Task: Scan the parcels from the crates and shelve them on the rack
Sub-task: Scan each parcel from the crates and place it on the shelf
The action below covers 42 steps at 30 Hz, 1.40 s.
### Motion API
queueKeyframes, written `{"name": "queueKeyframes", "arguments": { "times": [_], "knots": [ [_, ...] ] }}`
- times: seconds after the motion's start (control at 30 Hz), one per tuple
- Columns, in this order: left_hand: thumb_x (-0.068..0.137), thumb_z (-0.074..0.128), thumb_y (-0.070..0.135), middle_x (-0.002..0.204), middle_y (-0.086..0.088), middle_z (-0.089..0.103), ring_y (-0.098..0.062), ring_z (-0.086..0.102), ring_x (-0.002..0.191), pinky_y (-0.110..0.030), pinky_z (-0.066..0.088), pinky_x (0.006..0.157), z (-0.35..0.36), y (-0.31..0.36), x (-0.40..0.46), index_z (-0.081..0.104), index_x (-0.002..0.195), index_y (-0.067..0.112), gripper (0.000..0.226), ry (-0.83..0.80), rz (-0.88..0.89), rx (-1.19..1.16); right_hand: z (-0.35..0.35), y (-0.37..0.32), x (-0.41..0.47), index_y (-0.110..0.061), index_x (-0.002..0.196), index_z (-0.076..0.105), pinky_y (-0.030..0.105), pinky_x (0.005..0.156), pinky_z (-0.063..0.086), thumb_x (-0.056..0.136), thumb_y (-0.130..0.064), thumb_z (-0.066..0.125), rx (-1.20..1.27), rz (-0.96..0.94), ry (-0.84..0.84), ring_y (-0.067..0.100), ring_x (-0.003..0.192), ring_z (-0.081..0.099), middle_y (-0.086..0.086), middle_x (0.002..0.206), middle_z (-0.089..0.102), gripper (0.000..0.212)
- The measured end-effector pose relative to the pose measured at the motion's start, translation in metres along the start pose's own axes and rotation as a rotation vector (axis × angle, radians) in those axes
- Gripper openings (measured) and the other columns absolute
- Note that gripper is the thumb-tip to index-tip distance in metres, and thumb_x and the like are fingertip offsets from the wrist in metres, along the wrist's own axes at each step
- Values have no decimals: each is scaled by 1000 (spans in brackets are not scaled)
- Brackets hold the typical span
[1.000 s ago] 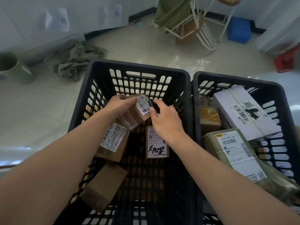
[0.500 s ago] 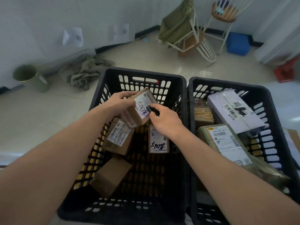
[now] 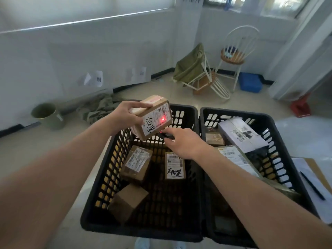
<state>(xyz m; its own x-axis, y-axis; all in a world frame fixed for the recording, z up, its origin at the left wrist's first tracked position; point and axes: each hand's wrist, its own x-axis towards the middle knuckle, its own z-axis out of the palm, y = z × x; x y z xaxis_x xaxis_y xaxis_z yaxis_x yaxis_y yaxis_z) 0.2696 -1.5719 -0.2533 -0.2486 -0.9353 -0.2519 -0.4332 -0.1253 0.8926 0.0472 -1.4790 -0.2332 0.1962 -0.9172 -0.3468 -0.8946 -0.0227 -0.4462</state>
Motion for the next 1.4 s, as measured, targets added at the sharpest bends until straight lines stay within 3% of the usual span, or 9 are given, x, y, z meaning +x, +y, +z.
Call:
{"name": "queueKeyframes", "arguments": {
  "times": [0.13,0.3,0.47,0.63,0.87,1.03,1.17,1.33,1.4],
  "knots": [
    [80,75,-12,143,-11,45,-37,58,122,-47,65,85,-11,17,-13,77,119,45,68,-5,29,-4,-11,-10,-15,-41,155,49,51,107,52,110,-40,48,-99,-11,14,31,124,61,4,143,64,45],
    [81,76,-11,146,-10,45,-35,57,124,-30,64,74,-24,34,-24,75,122,41,66,6,97,52,-25,-22,-31,-38,153,51,46,102,55,111,-40,49,-168,-30,-26,26,116,64,3,135,66,43],
    [79,75,-13,144,-11,48,-37,59,122,-40,65,83,-36,44,-30,78,115,44,67,4,132,31,-30,-30,-44,-40,154,51,42,101,55,110,-40,50,-216,-29,-29,24,114,64,0,143,64,44],
    [78,75,-14,135,-5,51,-21,63,104,-26,63,68,-46,46,-31,80,105,51,70,-24,187,8,-35,-39,-49,-43,155,48,50,110,50,109,-43,49,-251,-10,-23,31,129,58,3,151,58,45],
    [76,76,-17,130,-2,51,-22,62,104,-24,62,65,-57,47,-29,81,101,50,72,-23,166,-6,-39,-55,-51,-42,154,50,40,103,52,110,-42,50,-264,-4,-32,25,121,63,1,150,59,44],
    [76,76,-15,129,-7,55,-25,66,105,-24,62,68,-64,49,-33,79,113,44,70,-28,168,-21,-39,-59,-47,-40,155,50,34,87,49,110,-41,49,-237,-6,9,20,98,60,3,148,59,45],
    [78,78,-7,131,-11,57,-29,69,108,-34,62,85,-68,50,-39,70,129,47,75,-17,160,-57,-37,-56,-39,-39,151,53,38,90,56,110,-39,49,-21,-2,138,20,100,65,2,135,63,42],
    [82,75,-4,130,-16,62,-32,70,109,-32,63,76,-71,51,-55,52,147,50,87,-22,132,-178,-28,-57,-22,-35,146,58,30,54,51,111,-35,51,497,106,430,9,59,58,-6,94,68,36],
    [82,76,-2,127,-15,69,-33,71,110,-35,63,78,-73,50,-64,44,150,56,95,-30,107,-204,-28,-63,-18,-35,147,56,33,58,54,111,-35,50,655,120,492,9,61,58,-7,111,68,36]
  ]
}}
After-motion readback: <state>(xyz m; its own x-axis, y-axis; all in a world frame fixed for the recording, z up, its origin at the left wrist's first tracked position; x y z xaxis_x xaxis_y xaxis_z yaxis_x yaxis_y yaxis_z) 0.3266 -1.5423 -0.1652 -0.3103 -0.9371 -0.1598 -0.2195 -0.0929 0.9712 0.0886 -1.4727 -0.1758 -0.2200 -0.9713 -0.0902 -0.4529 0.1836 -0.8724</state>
